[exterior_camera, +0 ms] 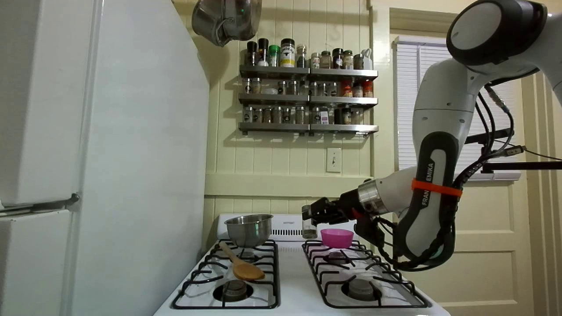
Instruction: Take a spice bottle from the far right of the bottom shelf and place in the center of the stove
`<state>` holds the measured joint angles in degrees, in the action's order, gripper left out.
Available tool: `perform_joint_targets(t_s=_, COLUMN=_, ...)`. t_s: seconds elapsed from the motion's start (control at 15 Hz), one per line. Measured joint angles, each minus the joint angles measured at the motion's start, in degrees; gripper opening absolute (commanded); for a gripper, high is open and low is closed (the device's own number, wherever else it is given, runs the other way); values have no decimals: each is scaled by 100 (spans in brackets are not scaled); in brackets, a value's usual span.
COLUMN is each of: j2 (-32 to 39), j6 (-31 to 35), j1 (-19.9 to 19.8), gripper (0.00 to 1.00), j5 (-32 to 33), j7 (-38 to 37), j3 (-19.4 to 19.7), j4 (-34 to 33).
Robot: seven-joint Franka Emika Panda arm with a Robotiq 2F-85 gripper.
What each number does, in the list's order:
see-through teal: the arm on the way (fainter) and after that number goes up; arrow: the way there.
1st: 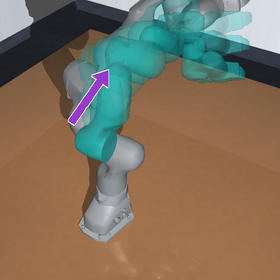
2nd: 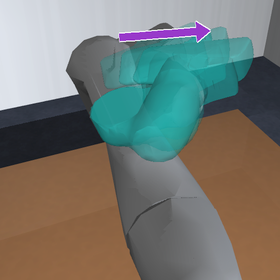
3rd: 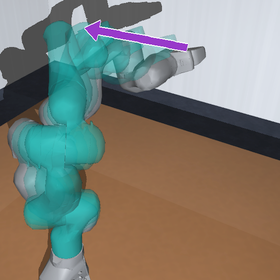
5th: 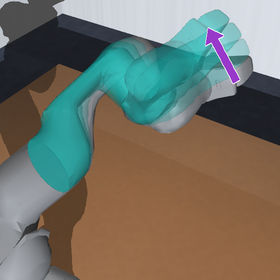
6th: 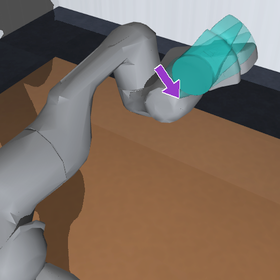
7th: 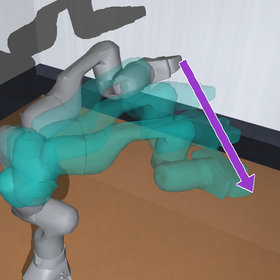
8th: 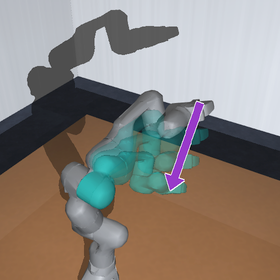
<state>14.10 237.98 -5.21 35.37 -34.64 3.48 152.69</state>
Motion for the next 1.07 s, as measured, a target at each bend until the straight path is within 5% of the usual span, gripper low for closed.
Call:
perform_joint_targets(t_s=0.47, j2=268, j6=0, j1=-152, gripper=24, j5=-202, j7=356, j3=-244, j4=-166)
perform_joint_targets(t_s=1.07, j2=1450, j6=2, j1=-135, gripper=24, j5=-799, j7=2047, j3=-602, j4=-920)
